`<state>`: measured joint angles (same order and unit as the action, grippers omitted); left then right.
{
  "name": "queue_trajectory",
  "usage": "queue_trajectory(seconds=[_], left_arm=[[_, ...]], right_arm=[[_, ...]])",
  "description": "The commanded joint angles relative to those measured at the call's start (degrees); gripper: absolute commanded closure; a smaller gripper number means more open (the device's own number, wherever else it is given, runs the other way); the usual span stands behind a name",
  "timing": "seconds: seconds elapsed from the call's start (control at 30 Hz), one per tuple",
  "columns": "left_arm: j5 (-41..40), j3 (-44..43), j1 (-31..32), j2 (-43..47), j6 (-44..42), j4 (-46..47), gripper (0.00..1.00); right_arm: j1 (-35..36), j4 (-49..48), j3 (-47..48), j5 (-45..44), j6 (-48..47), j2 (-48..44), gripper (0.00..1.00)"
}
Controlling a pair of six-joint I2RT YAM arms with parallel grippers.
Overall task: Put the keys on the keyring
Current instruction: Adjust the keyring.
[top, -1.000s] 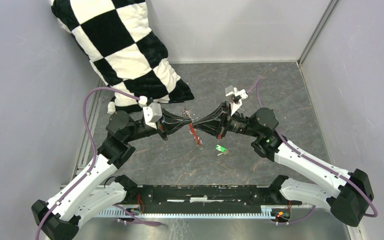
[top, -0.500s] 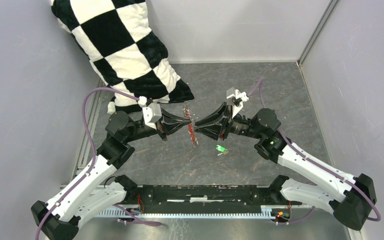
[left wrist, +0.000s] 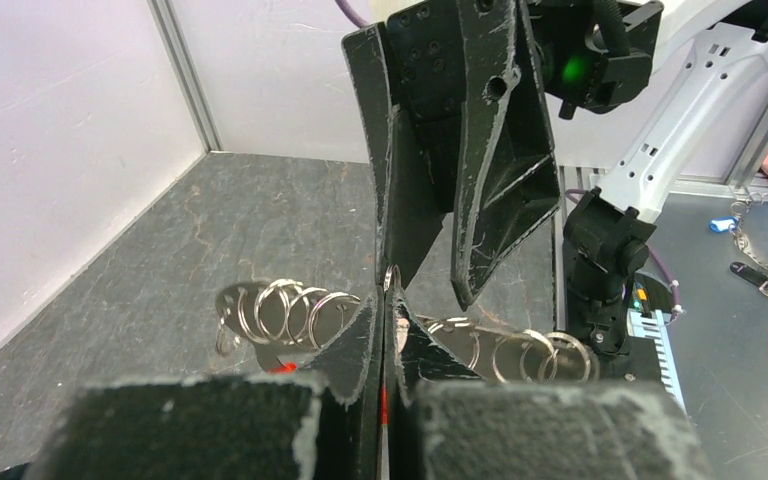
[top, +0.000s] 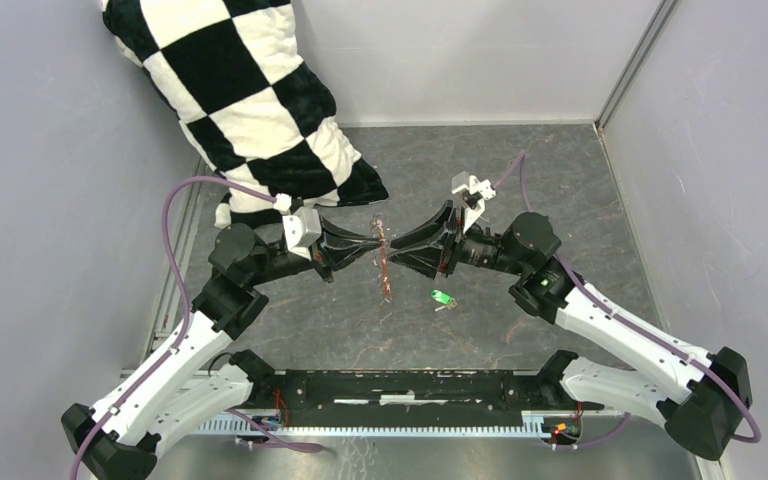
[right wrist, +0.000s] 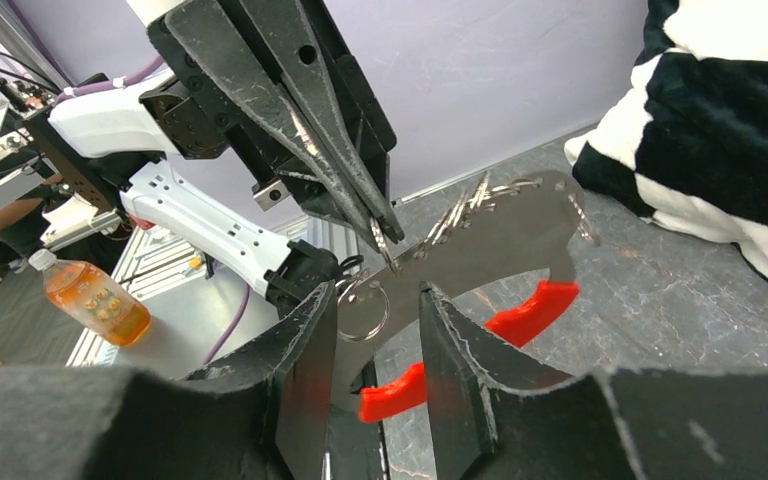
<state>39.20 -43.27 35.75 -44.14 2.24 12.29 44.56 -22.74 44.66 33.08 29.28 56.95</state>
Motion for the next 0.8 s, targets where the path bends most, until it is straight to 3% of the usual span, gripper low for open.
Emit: queue_trajectory(seconds=[0.0,0.3,0.47,0.6,0.77], left_arm=[[-0.13,-2.17,-0.15,0.90,0.40,1.59,0.98],[-0.18,-2.08,-0.12,0.99,0.48,1.68,0.98],[-0.27,-2.04,-0.15,0.99,0.48,1.72,0.98],[-0.41,-2.09,-0.12,0.99,0.47,1.83,0.98],[-0.31,-2.25,-0.15,0.89,0.50,1.94,0.98]], right_arm=[[-0.19,-7.05,1.77,1.34,3.07,1.55,0.58],[-0.16,-16.83,-1.10,0.85,7.94,3.11,0.72],[-0.15,-17.26,-1.68,1.46,8.56,3.62,0.81],[-0.11,-16.11,-1.69,1.13,8.19,3.60,0.78],[-0.16,-14.02,-1.58,0.41,7.37,3.35,0.67]])
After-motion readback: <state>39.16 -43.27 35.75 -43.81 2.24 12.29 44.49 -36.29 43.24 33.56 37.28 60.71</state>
